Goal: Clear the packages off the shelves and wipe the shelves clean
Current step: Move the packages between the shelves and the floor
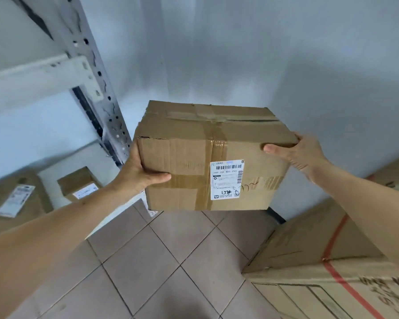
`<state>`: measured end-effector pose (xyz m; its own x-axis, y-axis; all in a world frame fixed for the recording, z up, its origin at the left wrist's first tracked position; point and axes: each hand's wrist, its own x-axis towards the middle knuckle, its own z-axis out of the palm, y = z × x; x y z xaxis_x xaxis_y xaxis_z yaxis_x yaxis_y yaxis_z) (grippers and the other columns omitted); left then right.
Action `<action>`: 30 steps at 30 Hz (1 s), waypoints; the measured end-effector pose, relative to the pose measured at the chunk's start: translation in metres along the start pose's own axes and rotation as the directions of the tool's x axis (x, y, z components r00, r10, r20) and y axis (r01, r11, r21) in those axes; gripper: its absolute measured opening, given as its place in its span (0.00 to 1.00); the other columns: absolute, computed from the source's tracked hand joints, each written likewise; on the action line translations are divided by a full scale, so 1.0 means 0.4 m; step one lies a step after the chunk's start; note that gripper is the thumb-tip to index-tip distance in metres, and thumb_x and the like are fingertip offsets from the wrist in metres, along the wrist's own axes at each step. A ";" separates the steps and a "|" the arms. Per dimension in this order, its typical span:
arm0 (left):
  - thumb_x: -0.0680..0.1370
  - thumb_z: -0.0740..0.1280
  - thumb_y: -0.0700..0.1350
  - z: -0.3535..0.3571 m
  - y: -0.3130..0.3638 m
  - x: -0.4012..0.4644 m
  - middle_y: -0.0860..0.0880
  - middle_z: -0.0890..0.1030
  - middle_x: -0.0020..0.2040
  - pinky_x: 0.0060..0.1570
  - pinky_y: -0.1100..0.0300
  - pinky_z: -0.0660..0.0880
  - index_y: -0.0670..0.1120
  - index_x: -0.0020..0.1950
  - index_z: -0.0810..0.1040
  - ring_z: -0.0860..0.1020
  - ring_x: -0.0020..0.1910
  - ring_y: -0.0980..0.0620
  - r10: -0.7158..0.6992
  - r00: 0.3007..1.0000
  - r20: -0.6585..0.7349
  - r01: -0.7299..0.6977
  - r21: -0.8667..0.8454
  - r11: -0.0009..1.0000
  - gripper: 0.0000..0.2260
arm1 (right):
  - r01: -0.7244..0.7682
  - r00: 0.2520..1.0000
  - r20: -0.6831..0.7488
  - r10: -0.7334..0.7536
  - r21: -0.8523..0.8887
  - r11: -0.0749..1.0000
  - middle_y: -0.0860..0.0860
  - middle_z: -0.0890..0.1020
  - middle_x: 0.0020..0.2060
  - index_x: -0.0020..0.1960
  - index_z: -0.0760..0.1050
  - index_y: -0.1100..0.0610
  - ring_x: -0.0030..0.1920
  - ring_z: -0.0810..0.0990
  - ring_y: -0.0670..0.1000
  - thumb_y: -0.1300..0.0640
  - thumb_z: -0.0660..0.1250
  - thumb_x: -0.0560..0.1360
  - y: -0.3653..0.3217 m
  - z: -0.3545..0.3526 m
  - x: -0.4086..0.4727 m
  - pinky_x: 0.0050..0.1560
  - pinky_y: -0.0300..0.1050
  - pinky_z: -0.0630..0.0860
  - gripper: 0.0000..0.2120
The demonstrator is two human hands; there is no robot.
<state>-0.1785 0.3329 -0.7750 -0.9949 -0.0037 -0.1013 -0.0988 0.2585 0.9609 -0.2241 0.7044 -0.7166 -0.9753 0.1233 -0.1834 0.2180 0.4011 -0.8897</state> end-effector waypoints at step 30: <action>0.65 0.79 0.34 -0.294 0.994 -0.802 0.64 0.72 0.64 0.48 0.71 0.77 0.59 0.78 0.52 0.75 0.57 0.71 0.475 0.831 -0.289 -0.440 0.179 0.880 0.52 | 0.606 0.795 0.017 -0.607 0.019 0.795 0.44 0.85 0.47 0.49 0.82 0.48 0.51 0.82 0.47 0.34 0.79 0.56 -0.890 -0.410 -0.643 0.52 0.46 0.78 0.28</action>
<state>0.0989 0.3232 -0.3301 -0.8805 -0.1590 0.4466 0.3553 0.4022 0.8438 -0.0448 0.6787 -0.2843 -0.9080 -0.1605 0.3871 -0.4189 0.3766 -0.8263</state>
